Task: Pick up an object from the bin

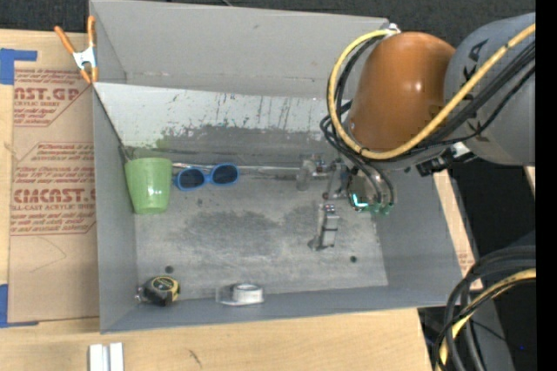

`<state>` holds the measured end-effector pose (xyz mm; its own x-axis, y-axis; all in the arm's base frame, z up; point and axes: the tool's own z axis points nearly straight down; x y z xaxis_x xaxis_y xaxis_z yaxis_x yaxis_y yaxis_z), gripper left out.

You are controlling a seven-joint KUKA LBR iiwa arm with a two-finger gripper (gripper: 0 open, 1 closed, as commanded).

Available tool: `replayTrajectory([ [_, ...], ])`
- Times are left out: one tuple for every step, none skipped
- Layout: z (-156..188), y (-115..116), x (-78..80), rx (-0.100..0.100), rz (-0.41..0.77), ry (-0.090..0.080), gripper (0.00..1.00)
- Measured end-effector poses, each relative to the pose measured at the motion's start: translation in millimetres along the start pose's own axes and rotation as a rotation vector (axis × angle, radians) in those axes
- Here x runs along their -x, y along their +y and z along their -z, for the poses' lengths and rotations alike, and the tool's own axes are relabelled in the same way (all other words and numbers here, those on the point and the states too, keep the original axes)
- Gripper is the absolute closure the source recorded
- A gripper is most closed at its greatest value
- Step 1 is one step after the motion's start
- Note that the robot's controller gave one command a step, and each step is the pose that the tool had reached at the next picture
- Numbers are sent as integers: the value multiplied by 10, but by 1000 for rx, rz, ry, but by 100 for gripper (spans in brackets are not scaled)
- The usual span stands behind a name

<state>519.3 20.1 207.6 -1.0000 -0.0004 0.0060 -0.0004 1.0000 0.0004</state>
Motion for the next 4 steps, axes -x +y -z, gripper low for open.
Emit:
replayTrajectory([
  [71, -219, -142, 0, -46, -6, 0],
  [-169, -723, -17, 0, -376, -6, 0],
  [-1033, -920, -120, 0, -137, -2, 0],
  [-994, -1676, 780, -4, -114, -14, 0],
])
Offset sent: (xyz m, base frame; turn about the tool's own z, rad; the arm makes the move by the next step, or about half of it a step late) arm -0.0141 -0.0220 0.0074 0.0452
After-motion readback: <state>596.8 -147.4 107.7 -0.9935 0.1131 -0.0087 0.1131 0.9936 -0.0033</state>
